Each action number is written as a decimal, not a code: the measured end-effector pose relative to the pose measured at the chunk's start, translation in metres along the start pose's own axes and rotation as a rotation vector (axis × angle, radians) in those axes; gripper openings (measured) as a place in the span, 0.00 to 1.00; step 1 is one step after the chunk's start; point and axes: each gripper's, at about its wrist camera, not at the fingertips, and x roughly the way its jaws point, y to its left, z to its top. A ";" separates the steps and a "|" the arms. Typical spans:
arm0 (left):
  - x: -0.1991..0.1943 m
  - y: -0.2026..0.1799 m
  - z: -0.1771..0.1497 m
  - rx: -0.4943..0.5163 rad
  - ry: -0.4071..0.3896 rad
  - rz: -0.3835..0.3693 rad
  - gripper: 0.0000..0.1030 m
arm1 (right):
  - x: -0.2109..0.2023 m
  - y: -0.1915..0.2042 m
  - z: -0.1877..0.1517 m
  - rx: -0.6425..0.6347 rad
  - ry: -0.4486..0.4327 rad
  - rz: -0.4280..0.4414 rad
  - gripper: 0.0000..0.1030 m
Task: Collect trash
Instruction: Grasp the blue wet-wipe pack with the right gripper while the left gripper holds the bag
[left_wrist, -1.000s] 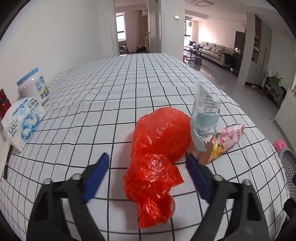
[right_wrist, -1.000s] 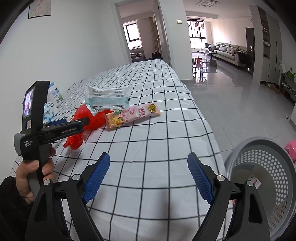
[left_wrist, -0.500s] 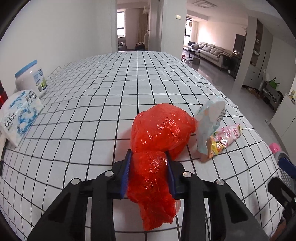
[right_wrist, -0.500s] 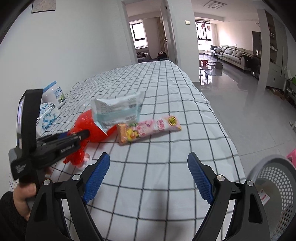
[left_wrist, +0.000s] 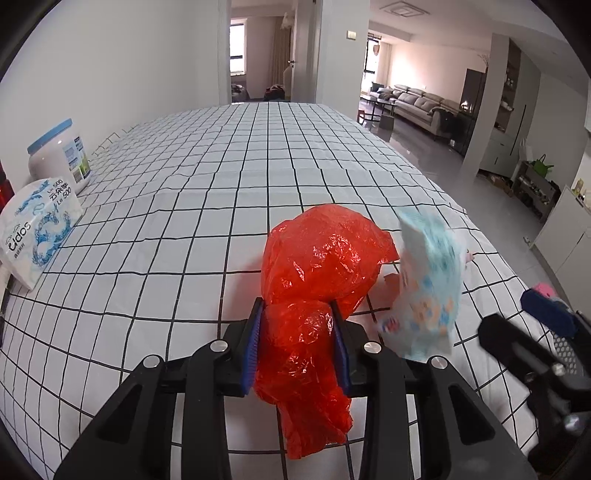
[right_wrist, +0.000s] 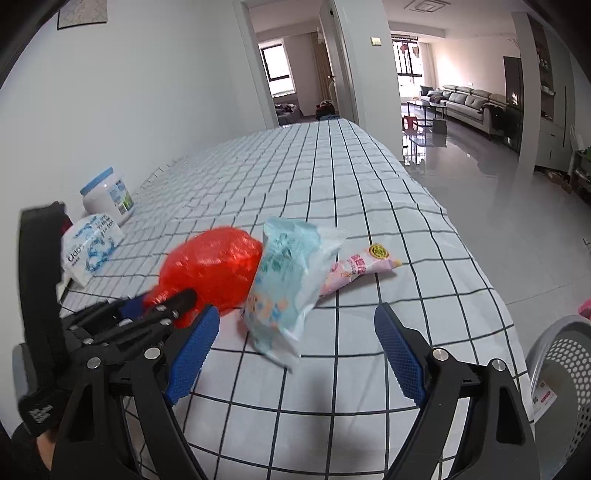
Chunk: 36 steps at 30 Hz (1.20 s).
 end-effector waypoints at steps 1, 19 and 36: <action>0.000 0.000 0.000 -0.002 -0.001 -0.001 0.31 | 0.003 -0.001 -0.001 0.011 0.011 -0.004 0.80; -0.003 0.027 0.009 -0.073 -0.026 0.034 0.31 | 0.020 -0.010 -0.019 0.191 0.103 -0.127 0.80; -0.007 0.035 0.011 -0.098 -0.035 0.051 0.31 | 0.036 -0.005 -0.016 0.279 0.142 -0.101 0.80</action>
